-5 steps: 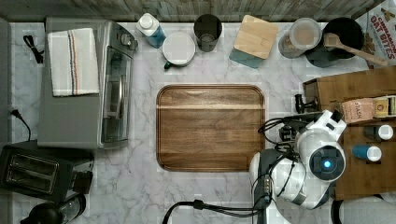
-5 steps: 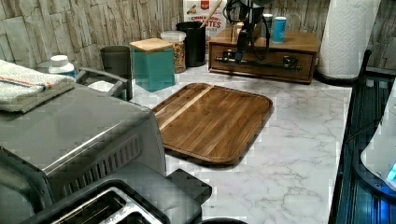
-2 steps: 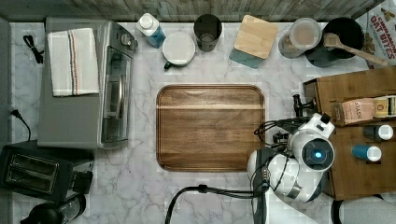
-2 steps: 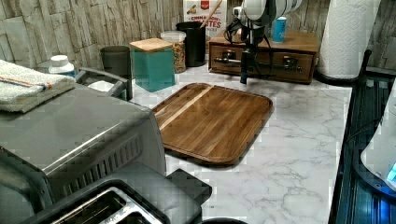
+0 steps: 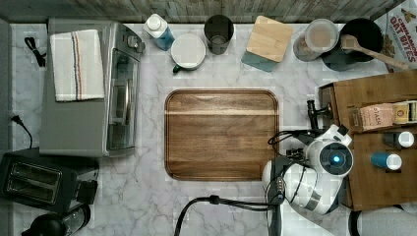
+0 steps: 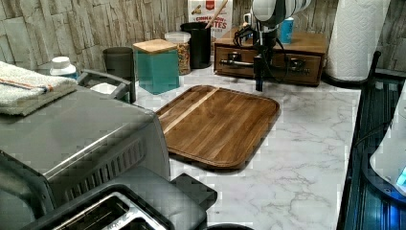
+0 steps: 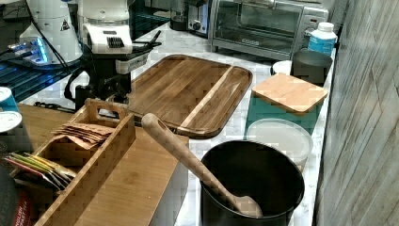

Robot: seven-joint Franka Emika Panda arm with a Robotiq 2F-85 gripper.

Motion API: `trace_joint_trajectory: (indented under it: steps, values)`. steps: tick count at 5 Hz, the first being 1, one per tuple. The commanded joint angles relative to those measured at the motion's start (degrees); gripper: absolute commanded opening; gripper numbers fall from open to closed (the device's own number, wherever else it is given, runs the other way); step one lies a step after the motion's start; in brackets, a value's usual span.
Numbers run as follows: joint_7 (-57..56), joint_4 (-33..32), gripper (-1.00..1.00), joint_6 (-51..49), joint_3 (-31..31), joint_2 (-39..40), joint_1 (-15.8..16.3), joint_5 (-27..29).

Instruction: Open the drawer.

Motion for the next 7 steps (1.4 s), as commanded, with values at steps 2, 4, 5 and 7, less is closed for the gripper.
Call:
trace_joint_trajectory:
  steps: [2,4,5,7]
  values:
    - [-12.4,-5.8,1.00,-4.2,9.0,-9.5,0.9,13.2]
    - [-2.8,-12.5,1.00,-0.9,12.1,-12.2,6.7,10.3]
    - [-3.8,-14.0,1.00,-2.0,14.8,-13.2,8.6,13.3]
    - [3.5,-18.2,1.00,-2.4,21.7,-17.4,11.1,16.7]
